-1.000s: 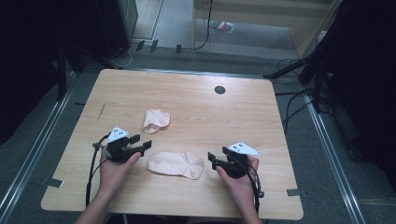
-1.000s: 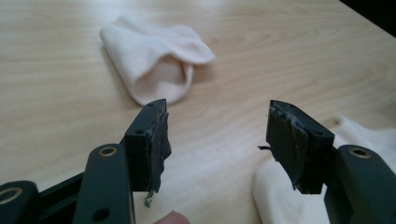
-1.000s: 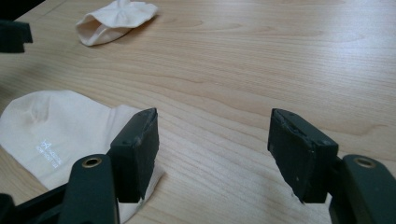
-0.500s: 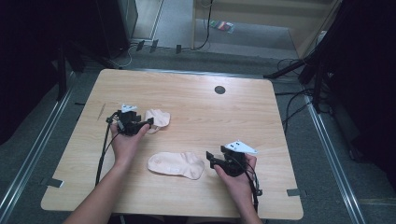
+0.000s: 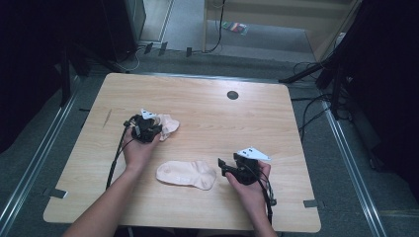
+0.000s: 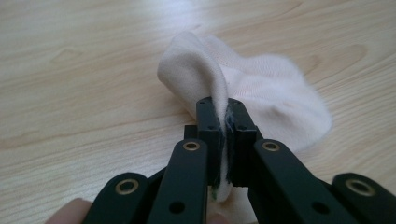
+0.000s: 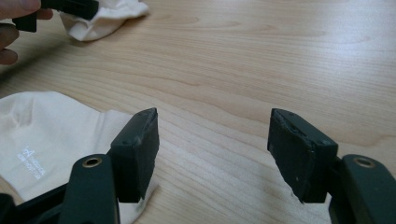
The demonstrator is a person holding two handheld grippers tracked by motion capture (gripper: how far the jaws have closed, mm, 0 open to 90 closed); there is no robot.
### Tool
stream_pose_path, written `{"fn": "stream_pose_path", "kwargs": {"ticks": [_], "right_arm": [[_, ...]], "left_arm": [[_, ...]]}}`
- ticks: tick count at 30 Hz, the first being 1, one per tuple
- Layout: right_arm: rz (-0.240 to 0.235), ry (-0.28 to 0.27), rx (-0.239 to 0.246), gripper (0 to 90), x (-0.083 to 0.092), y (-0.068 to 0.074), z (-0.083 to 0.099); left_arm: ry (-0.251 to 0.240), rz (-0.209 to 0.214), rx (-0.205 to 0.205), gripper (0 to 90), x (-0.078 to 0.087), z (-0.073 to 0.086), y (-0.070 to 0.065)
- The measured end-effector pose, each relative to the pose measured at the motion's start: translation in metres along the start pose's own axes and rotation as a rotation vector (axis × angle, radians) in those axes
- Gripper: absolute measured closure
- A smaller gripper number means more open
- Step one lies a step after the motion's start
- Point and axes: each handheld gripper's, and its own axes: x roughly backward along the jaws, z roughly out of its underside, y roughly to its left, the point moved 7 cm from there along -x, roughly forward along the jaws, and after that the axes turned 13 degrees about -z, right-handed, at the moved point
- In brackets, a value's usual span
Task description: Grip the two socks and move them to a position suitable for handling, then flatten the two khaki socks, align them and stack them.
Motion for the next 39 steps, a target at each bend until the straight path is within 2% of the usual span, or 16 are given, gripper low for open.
{"fn": "stream_pose_path", "kwargs": {"ticks": [6, 11, 15, 17, 21, 26, 28, 31, 32, 34, 35, 38, 39], "right_arm": [[-0.008, -0.013, -0.001, 34.5, 0.001, 0.004, -0.005], [-0.016, -0.041, -0.002, 35.0, 0.002, 0.008, -0.016], [-0.027, -0.064, 0.001, 36.8, 0.003, 0.011, -0.027], [-0.040, -0.070, 0.009, 38.2, 0.000, 0.014, -0.033], [-0.045, -0.057, 0.031, 40.0, -0.011, 0.019, -0.042], [-0.052, -0.034, 0.037, 40.7, -0.032, 0.022, -0.049], [-0.054, -0.025, 0.031, 41.8, -0.041, 0.020, -0.052], [-0.076, -0.022, 0.009, 42.4, -0.053, 0.015, -0.056], [-0.088, -0.021, 0.014, 42.2, -0.060, 0.012, -0.058], [-0.096, -0.014, 0.010, 41.7, -0.065, 0.010, -0.058], [-0.096, -0.003, 0.004, 41.2, -0.070, 0.005, -0.057], [-0.085, -0.001, -0.007, 41.2, -0.073, 0.001, -0.056], [-0.079, 0.007, -0.016, 41.2, -0.074, -0.001, -0.054]], "left_arm": [[-0.084, 0.066, -0.005, 87.8, 0.023, -0.011, -0.007], [-0.140, 0.120, 0.021, 87.9, 0.040, -0.020, -0.015], [-0.171, 0.166, 0.010, 87.9, 0.048, -0.022, -0.025], [-0.191, 0.206, 0.001, 87.9, 0.052, -0.022, -0.032], [-0.182, 0.271, -0.014, 87.8, 0.051, -0.020, -0.045], [-0.142, 0.316, -0.057, 87.8, 0.041, -0.011, -0.058], [-0.153, 0.330, -0.068, 87.8, 0.041, -0.010, -0.063], [-0.186, 0.380, -0.062, 87.8, 0.047, -0.012, -0.070], [-0.200, 0.387, -0.057, 87.8, 0.048, -0.014, -0.072], [-0.195, 0.387, -0.060, 87.8, 0.046, -0.013, -0.073], [-0.164, 0.373, -0.069, 87.6, 0.041, -0.009, -0.073], [-0.136, 0.351, -0.083, 86.3, 0.036, -0.005, -0.074], [-0.132, 0.327, -0.093, 81.5, 0.033, -0.004, -0.074]]}}
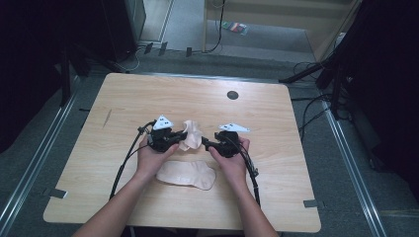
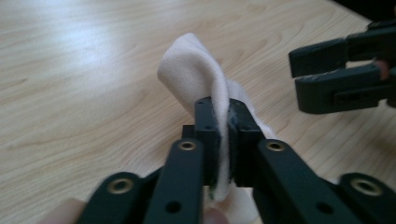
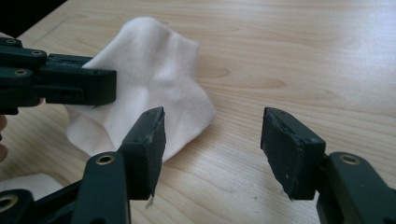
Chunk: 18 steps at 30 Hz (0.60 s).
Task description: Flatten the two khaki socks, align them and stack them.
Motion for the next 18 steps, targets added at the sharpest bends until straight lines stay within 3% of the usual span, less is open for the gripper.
{"fn": "stream_pose_path", "kwargs": {"ticks": [2, 6, 11, 14, 18], "right_arm": [[0.010, 0.007, -0.004, 41.8, -0.002, -0.002, 0.002], [0.010, 0.011, -0.004, 46.2, -0.006, -0.002, 0.000], [-0.007, 0.062, -0.007, 49.7, -0.022, -0.001, -0.003], [0.006, 0.107, -0.007, 48.4, -0.032, -0.002, 0.001], [0.025, 0.120, -0.033, 52.2, -0.040, 0.000, 0.007]], "left_arm": [[0.009, -0.017, -0.006, 63.4, -0.001, 0.001, 0.001], [-0.003, -0.015, 0.045, 52.0, 0.004, -0.004, 0.008], [-0.026, -0.039, 0.090, 49.1, 0.011, -0.004, 0.021], [-0.018, -0.051, 0.095, 48.8, 0.012, 0.000, 0.026], [-0.003, -0.059, 0.100, 48.9, 0.013, 0.007, 0.033]]}}
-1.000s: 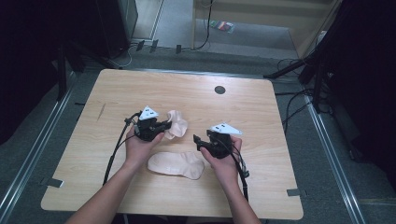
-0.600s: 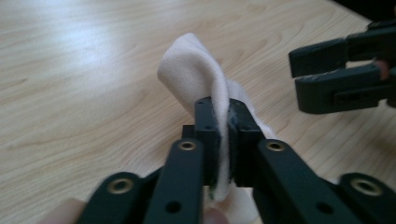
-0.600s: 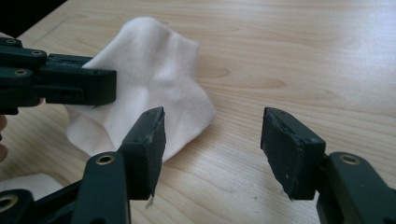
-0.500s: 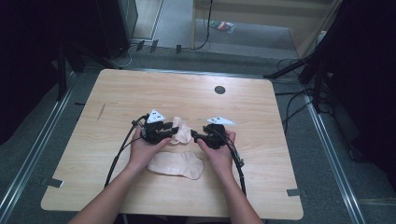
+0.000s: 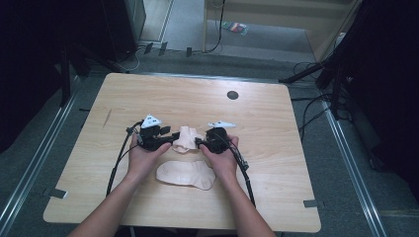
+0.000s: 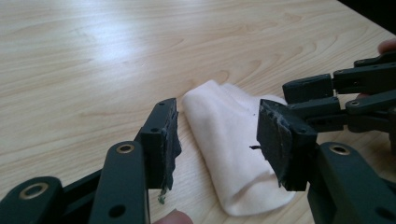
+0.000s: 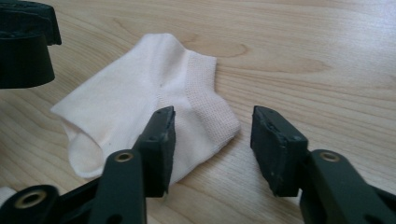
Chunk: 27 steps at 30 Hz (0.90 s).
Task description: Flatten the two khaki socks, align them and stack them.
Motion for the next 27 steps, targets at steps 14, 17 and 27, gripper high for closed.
{"fn": "stream_pose_path", "kwargs": {"ticks": [14, 17, 27], "right_arm": [[0.060, -0.042, 0.128, 90.0, 0.011, 0.021, -0.016], [0.029, -0.062, 0.156, 90.0, 0.019, 0.034, -0.030], [-0.078, -0.106, 0.212, 90.0, 0.033, 0.081, -0.061]], "left_arm": [[0.056, 0.009, 0.009, 42.9, 0.005, 0.019, 0.015], [0.060, 0.023, -0.004, 38.0, 0.006, 0.020, 0.015], [0.133, 0.020, -0.093, 34.9, 0.000, 0.031, 0.000]]}}
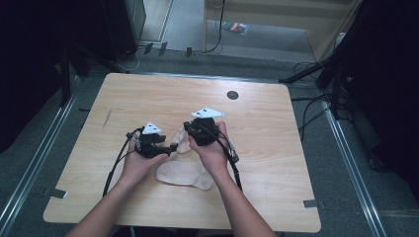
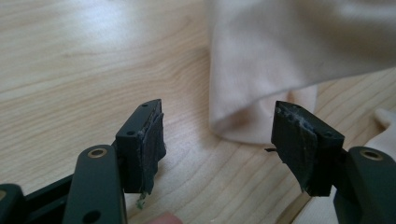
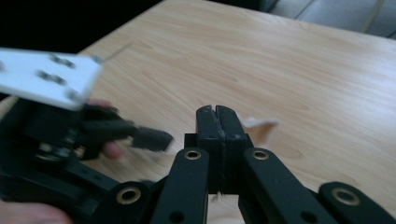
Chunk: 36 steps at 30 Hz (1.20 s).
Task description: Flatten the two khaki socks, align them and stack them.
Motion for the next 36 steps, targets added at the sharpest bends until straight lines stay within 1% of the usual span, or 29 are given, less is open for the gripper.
{"fn": "stream_pose_path", "kwargs": {"ticks": [1, 3, 5, 6, 7, 8, 10, 11, 12, 14, 16, 17, 18, 19, 20, 21, 22, 23, 24, 25, 26, 27, 28, 30, 31, 32, 33, 35, 36], "right_arm": [[-0.023, -0.010, 0.004, 90.0, 0.002, 0.007, -0.005], [-0.035, -0.013, 0.013, 90.0, 0.003, 0.011, -0.008], [-0.073, -0.027, 0.024, 90.0, 0.007, 0.021, -0.016], [-0.102, -0.045, 0.046, 90.0, 0.011, 0.030, -0.023], [-0.114, -0.056, 0.058, 90.0, 0.014, 0.034, -0.027], [-0.114, -0.056, 0.058, 90.0, 0.014, 0.034, -0.027], [-0.136, -0.091, 0.094, 90.0, 0.025, 0.040, -0.036], [-0.136, -0.091, 0.094, 90.0, 0.025, 0.040, -0.036], [-0.136, -0.098, 0.102, 90.0, 0.029, 0.039, -0.037], [-0.125, -0.099, 0.102, 90.0, 0.034, 0.033, -0.035], [-0.075, -0.088, 0.073, 90.0, 0.039, 0.013, -0.025], [-0.075, -0.088, 0.073, 90.0, 0.039, 0.013, -0.025], [-0.061, -0.082, 0.060, 90.0, 0.039, 0.007, -0.021], [-0.042, -0.071, 0.033, 90.0, 0.039, -0.003, -0.013], [-0.014, -0.045, 0.005, 90.0, 0.035, -0.017, 0.002], [-0.014, -0.045, 0.005, 90.0, 0.035, -0.017, 0.002], [-0.005, -0.026, -0.005, 90.0, 0.031, -0.023, 0.009], [0.011, -0.002, -0.017, 90.0, 0.026, -0.031, 0.019], [0.023, 0.039, -0.047, 90.0, 0.020, -0.042, 0.033], [0.023, 0.039, -0.047, 90.0, 0.020, -0.042, 0.033], [0.032, 0.051, -0.060, 90.0, 0.018, -0.049, 0.040], [0.046, 0.070, -0.059, 90.0, 0.017, -0.056, 0.047], [0.051, 0.080, -0.062, 90.0, 0.016, -0.059, 0.050], [0.081, 0.108, -0.059, 90.0, 0.015, -0.070, 0.059], [0.106, 0.119, -0.044, 88.7, 0.015, -0.075, 0.062], [0.129, 0.126, -0.031, 83.3, 0.016, -0.079, 0.064], [0.166, 0.133, -0.017, 74.6, 0.016, -0.085, 0.067], [0.215, 0.129, -0.016, 66.9, 0.019, -0.094, 0.069], [0.221, 0.115, -0.031, 63.2, 0.021, -0.096, 0.068]], "left_arm": [[0.001, 0.001, 0.003, 35.1, 0.000, 0.000, -0.001], [0.001, -0.001, -0.003, 35.7, -0.001, -0.001, -0.003], [-0.014, 0.004, 0.005, 36.8, -0.001, -0.003, -0.005], [-0.019, 0.006, 0.009, 38.6, -0.002, -0.003, -0.005], [-0.030, -0.016, 0.003, 42.6, -0.002, -0.004, -0.004], [-0.030, -0.016, 0.003, 53.6, -0.002, -0.004, -0.004], [-0.036, -0.045, -0.008, 75.3, 0.000, -0.005, 0.000], [-0.039, -0.044, -0.005, 75.3, 0.002, -0.006, 0.002], [-0.052, -0.062, -0.006, 85.7, 0.004, -0.007, 0.006], [-0.074, -0.131, -0.026, 89.8, 0.010, -0.010, 0.014], [-0.104, -0.252, -0.050, 90.0, 0.017, -0.014, 0.026], [-0.116, -0.301, -0.065, 90.0, 0.020, -0.015, 0.030], [-0.151, -0.392, -0.091, 90.0, 0.025, -0.017, 0.036], [-0.180, -0.434, -0.119, 89.9, 0.028, -0.018, 0.038], [-0.194, -0.460, -0.141, 88.8, 0.030, -0.018, 0.037], [-0.193, -0.457, -0.176, 88.8, 0.028, -0.017, 0.035], [-0.161, -0.417, -0.203, 86.3, 0.024, -0.013, 0.030], [-0.143, -0.398, -0.204, 84.1, 0.021, -0.009, 0.027], [-0.118, -0.372, -0.209, 79.0, 0.018, -0.004, 0.025], [-0.094, -0.341, -0.201, 79.0, 0.015, 0.000, 0.024], [-0.072, -0.291, -0.173, 75.1, 0.013, 0.004, 0.023], [-0.069, -0.282, -0.166, 69.5, 0.012, 0.005, 0.023], [-0.066, -0.270, -0.160, 66.2, 0.011, 0.007, 0.024], [-0.086, -0.215, -0.145, 59.0, 0.013, 0.009, 0.024], [-0.101, -0.201, -0.152, 54.7, 0.015, 0.009, 0.024], [-0.127, -0.203, -0.160, 51.6, 0.017, 0.009, 0.026], [-0.145, -0.195, -0.160, 50.2, 0.019, 0.008, 0.026], [-0.173, -0.148, -0.131, 48.0, 0.023, 0.006, 0.029], [-0.183, -0.141, -0.110, 46.8, 0.024, 0.004, 0.031]]}}
